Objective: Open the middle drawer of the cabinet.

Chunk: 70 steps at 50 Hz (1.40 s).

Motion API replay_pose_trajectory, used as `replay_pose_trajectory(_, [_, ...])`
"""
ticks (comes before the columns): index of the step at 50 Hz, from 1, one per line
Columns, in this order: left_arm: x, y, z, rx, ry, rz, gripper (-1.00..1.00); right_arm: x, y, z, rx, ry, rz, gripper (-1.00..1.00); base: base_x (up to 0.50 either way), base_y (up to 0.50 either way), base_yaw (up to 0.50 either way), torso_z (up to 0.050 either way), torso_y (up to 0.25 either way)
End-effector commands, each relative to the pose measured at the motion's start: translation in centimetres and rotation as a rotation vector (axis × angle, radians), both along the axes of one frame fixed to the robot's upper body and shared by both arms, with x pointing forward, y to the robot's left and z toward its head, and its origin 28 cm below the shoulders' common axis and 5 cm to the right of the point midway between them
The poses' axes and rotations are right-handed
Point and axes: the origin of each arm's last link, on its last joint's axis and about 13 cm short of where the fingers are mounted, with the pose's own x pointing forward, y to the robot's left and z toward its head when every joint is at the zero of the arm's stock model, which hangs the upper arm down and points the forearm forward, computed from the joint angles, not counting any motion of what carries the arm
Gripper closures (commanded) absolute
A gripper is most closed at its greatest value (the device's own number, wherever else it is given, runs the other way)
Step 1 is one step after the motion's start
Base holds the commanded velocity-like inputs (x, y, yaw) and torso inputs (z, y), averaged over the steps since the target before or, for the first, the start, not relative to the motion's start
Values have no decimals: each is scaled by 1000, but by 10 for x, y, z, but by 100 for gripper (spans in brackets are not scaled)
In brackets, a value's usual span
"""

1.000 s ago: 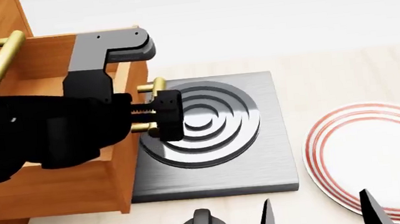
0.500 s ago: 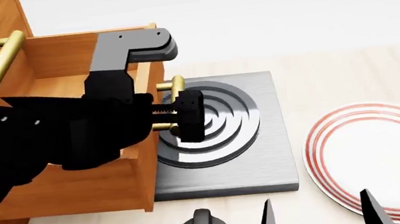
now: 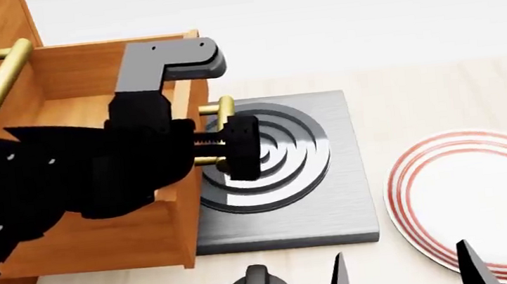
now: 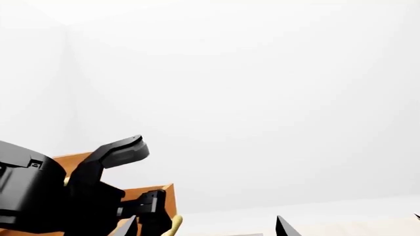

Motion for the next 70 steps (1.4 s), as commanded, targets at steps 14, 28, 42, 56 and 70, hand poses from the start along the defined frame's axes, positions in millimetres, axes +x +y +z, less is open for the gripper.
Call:
replay_pose_trajectory(14, [4, -4, 19, -173, -232, 25, -100, 0, 0, 0, -1, -1, 0, -100, 0, 0, 0, 0, 0])
replay_pose_trajectory(28, [5, -5, 17, -161, -244, 21, -100, 0, 0, 0, 0, -1, 0, -100, 0, 0, 0, 0, 0])
replay_pose_trajectory(42, [4, -5, 22, -138, -349, 2, -100, 0, 0, 0, -1, -2, 1, -100, 0, 0, 0, 0, 0])
replay_pose_trajectory(56, [3, -5, 24, -121, -420, -10, -100, 0, 0, 1, 0, -2, 0, -100, 0, 0, 0, 0, 0])
replay_pose_trajectory(70, [1, -6, 27, -123, -489, -18, -100, 0, 0, 1, -1, -2, -1, -100, 0, 0, 0, 0, 0])
